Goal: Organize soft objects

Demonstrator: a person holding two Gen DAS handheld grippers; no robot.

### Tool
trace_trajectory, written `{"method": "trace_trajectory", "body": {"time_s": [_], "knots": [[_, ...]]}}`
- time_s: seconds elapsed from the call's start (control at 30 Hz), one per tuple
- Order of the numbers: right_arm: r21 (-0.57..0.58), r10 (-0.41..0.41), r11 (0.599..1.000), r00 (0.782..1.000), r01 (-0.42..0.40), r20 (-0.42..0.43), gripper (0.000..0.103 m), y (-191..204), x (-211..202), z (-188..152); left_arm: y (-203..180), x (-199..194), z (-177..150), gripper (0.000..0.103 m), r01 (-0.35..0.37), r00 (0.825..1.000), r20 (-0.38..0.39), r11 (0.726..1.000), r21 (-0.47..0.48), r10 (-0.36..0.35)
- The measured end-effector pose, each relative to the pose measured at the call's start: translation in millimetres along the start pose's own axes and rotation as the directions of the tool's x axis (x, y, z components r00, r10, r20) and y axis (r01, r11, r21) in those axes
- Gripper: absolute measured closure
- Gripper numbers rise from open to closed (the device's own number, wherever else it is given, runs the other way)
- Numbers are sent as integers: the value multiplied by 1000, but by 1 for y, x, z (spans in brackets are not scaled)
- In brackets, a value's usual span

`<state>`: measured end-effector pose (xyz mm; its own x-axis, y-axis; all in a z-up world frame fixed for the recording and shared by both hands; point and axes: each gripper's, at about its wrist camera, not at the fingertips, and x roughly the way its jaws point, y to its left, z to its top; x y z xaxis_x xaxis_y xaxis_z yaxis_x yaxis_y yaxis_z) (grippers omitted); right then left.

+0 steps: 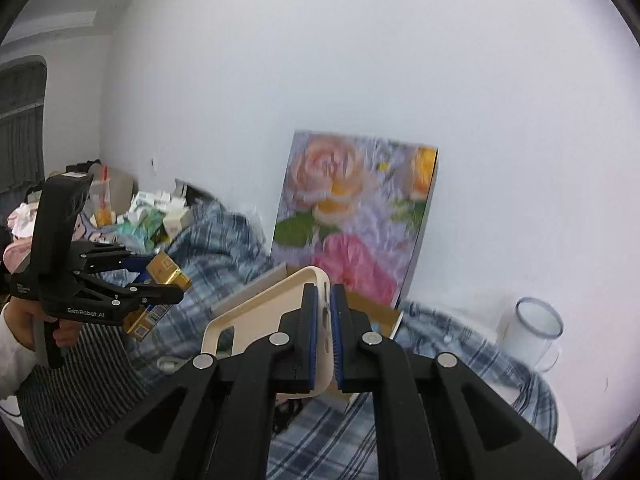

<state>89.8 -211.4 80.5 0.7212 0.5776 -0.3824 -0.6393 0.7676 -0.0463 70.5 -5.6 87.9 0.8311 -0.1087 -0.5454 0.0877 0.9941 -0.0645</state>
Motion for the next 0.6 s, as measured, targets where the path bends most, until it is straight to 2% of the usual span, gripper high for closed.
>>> {"method": "trace_trajectory", "body": {"time_s": [0.23, 0.37, 0.6], "knots": [[-24, -17, 1000, 996, 19, 85, 97, 4, -19, 30, 0, -23, 29, 44, -36, 996, 81, 999, 30, 33], [-38, -46, 998, 987, 53, 156, 97, 7, -31, 45, -4, -33, 43, 44, -41, 992, 119, 998, 51, 34], [-43, -77, 995, 970, 89, 229, 97, 8, -38, 66, -12, -42, 70, 44, -57, 982, 185, 995, 77, 42]]}}
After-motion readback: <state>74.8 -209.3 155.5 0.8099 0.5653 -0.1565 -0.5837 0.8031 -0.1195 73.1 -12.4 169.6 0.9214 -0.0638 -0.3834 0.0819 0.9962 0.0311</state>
